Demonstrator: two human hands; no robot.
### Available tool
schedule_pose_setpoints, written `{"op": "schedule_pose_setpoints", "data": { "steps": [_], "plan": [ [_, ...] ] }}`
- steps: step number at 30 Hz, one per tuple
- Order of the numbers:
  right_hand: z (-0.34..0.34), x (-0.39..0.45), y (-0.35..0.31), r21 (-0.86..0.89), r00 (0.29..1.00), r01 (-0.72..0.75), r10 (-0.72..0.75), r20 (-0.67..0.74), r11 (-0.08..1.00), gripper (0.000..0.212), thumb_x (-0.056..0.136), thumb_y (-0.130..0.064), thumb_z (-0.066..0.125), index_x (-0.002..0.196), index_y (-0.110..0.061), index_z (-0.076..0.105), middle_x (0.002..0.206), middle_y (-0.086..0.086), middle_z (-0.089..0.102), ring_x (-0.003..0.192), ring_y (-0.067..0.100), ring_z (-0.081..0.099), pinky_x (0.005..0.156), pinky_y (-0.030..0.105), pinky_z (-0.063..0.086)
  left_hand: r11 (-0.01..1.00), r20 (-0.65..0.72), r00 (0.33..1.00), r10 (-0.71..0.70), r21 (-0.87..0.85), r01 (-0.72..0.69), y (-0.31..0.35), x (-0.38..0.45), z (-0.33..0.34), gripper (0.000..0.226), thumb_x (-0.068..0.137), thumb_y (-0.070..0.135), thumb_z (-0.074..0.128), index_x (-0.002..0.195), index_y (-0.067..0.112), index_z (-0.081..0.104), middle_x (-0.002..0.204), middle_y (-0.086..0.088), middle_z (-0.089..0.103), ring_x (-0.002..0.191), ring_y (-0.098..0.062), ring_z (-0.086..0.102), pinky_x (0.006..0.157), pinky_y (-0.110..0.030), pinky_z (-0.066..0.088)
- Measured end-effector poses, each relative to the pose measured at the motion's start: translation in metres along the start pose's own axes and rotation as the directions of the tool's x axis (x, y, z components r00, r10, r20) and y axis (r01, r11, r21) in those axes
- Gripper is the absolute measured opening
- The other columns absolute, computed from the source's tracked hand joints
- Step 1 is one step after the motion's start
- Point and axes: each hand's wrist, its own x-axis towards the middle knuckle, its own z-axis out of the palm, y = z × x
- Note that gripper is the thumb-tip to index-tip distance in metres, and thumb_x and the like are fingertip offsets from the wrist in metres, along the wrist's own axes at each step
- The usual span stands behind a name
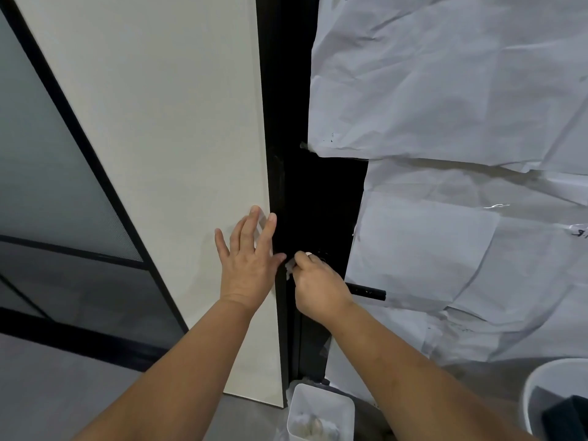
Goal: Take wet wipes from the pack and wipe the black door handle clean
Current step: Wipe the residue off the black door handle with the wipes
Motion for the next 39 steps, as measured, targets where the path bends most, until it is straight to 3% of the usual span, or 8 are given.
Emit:
{"op": "schedule_pose_setpoints", "data": {
  "steps": [4,11,14,21,26,31,36,39],
  "plan": [
    [-0.004,0.005,0.003,-0.078,0.999,0.014,-0.011,0.038,0.997,0.033,0.082,-0.002,0.056,0.115,-0.003,0.061,0.121,0.006,0.045,0.104,0.022,0.051,0.097,0.034,0.046,0.999,-0.005,1.0,-0.002,0.043,0.002,0.001,0.0,0.003,0.1,0.074,0.033,0.082,0.152,0.023,0.021,0.157,-0.01,0.018,0.141,-0.028,0.026,0.11,-0.07,0.018],
    [-0.032,0.015,0.002,0.06,0.922,-0.133,0.146,-0.358,0.989,0.043,0.081,-0.003,0.059,0.124,-0.001,0.055,0.12,0.01,0.05,0.098,0.02,0.054,0.089,0.029,0.05,0.999,-0.014,1.0,-0.022,0.027,0.022,0.004,-0.001,0.006,0.112,0.072,0.026,0.084,0.153,0.026,0.007,0.158,-0.01,0.013,0.143,-0.028,0.02,0.111,-0.069,0.015],
    [-0.045,0.024,0.01,0.083,0.893,-0.162,0.182,-0.411,0.983,0.052,0.082,-0.002,0.056,0.133,0.002,0.047,0.13,0.014,0.045,0.106,0.023,0.052,0.093,0.031,0.05,0.999,-0.005,0.999,-0.033,0.031,0.033,0.006,-0.001,0.006,0.112,0.073,0.025,0.084,0.153,0.026,0.006,0.158,-0.01,0.013,0.143,-0.029,0.02,0.111,-0.069,0.015],
    [-0.03,0.006,0.016,0.167,0.89,-0.27,0.312,-0.334,0.948,0.045,0.085,-0.006,0.058,0.13,-0.001,0.052,0.122,0.009,0.046,0.098,0.02,0.053,0.08,0.033,0.055,0.998,0.009,0.999,-0.044,0.053,0.044,0.008,-0.001,0.004,0.106,0.075,0.028,0.082,0.153,0.023,0.011,0.159,-0.01,0.013,0.142,-0.029,0.02,0.11,-0.069,0.016],
    [-0.046,0.021,0.022,0.218,0.866,-0.217,0.291,-0.407,0.951,0.047,0.094,-0.02,0.026,0.135,-0.006,0.045,0.125,0.001,0.041,0.104,0.014,0.05,0.088,0.019,0.047,0.997,0.017,0.998,-0.058,0.06,0.057,0.009,-0.001,0.004,0.106,0.074,0.028,0.083,0.154,0.023,0.013,0.159,-0.01,0.013,0.143,-0.028,0.018,0.111,-0.07,0.017],
    [-0.02,-0.004,0.014,0.165,0.964,-0.182,0.209,-0.166,0.969,0.039,0.084,-0.006,0.061,0.123,-0.007,0.054,0.115,0.0,0.045,0.089,0.013,0.051,0.074,0.024,0.05,0.997,0.001,0.999,-0.046,0.057,0.046,0.01,-0.001,0.002,0.106,0.073,0.028,0.084,0.153,0.022,0.014,0.158,-0.01,0.013,0.141,-0.028,0.021,0.109,-0.07,0.018],
    [-0.002,-0.003,0.004,0.101,0.994,-0.106,0.107,-0.001,0.989,0.037,0.081,-0.002,0.056,0.116,-0.01,0.06,0.119,0.0,0.046,0.103,0.018,0.05,0.093,0.029,0.046,0.997,-0.004,0.999,-0.043,0.06,0.043,0.009,-0.002,0.002,0.107,0.072,0.029,0.084,0.153,0.023,0.014,0.158,-0.01,0.013,0.142,-0.028,0.022,0.11,-0.069,0.018],
    [-0.007,-0.001,0.006,0.11,0.989,-0.13,0.137,-0.057,0.985,0.027,0.084,-0.007,0.055,0.109,-0.007,0.064,0.11,0.004,0.049,0.091,0.019,0.052,0.084,0.033,0.051,0.999,-0.013,0.999,-0.045,0.028,0.045,0.01,-0.001,0.001,0.106,0.07,0.027,0.085,0.152,0.022,0.019,0.158,-0.011,0.018,0.141,-0.03,0.025,0.112,-0.067,0.018]
  ]
}}
